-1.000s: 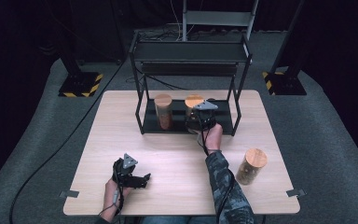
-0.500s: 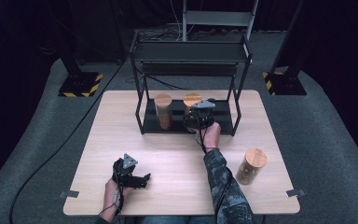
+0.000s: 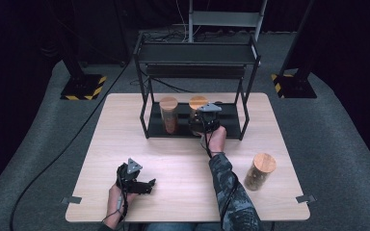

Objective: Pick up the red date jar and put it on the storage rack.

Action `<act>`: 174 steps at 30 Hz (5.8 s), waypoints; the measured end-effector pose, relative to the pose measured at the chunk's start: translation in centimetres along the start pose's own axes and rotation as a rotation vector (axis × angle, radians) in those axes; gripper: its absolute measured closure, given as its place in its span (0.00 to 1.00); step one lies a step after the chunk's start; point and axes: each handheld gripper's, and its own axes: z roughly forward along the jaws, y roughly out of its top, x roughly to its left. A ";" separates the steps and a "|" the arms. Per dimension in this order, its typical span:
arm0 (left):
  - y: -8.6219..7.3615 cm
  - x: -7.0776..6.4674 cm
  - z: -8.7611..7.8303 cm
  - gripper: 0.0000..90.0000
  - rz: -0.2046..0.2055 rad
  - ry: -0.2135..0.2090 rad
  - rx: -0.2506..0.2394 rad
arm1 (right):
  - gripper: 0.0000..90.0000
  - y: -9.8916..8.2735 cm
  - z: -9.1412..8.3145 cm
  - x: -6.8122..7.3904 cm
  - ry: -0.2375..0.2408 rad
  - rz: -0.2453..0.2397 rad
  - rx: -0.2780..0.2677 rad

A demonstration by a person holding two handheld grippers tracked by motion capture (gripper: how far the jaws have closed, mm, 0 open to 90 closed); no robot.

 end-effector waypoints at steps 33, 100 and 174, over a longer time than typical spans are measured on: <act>0.0 0.0 0.0 0.03 0.000 0.000 0.000 | 0.27 -0.4 1.6 0.4 -0.003 0.018 0.000; 0.0 0.0 0.0 0.03 0.000 0.002 -0.001 | 0.27 -1.1 3.2 0.8 0.024 0.052 -0.009; 0.0 0.0 0.0 0.03 -0.002 0.005 -0.003 | 0.00 -0.2 -1.1 0.9 0.079 0.070 0.154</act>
